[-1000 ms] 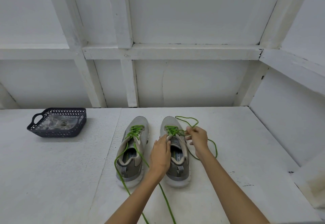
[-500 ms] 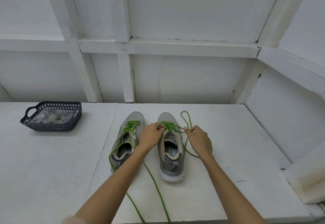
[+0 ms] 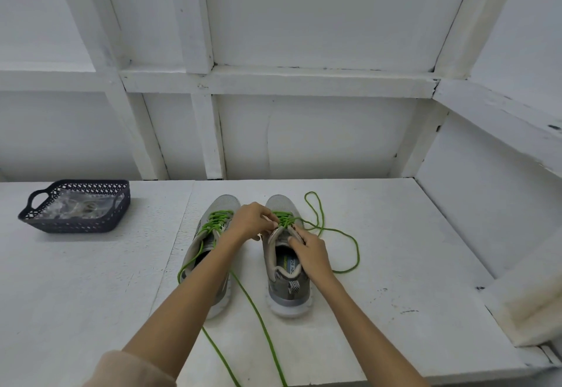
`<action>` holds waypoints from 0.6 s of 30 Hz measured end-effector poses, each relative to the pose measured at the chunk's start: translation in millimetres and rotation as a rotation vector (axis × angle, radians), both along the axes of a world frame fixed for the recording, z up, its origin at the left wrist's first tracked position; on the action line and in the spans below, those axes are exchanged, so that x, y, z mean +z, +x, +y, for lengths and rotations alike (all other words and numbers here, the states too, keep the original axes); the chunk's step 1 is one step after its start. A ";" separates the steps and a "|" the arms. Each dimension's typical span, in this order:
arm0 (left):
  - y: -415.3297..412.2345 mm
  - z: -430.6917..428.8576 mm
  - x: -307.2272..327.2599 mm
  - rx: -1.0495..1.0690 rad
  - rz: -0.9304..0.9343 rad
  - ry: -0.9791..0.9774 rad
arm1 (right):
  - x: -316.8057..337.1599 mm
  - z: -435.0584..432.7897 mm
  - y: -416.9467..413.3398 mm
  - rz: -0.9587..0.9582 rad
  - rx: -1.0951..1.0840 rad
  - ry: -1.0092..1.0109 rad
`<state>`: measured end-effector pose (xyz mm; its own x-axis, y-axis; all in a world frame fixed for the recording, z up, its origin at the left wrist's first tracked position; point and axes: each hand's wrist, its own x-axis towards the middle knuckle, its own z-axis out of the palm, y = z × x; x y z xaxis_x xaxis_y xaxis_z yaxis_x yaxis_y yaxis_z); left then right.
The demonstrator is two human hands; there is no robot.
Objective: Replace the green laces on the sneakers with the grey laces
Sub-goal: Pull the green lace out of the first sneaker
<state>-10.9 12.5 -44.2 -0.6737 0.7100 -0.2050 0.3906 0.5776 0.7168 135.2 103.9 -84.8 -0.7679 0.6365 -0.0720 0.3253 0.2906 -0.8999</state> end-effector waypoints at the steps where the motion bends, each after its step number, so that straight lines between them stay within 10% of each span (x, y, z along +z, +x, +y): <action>1: -0.9 -0.1 2.6 -0.015 -0.011 -0.004 | -0.7 0.1 -0.7 -0.006 -0.002 0.003; 18: 19.8 19.8 13.9 -0.085 0.411 -0.284 | -5.3 0.1 -0.8 0.046 -0.011 -0.025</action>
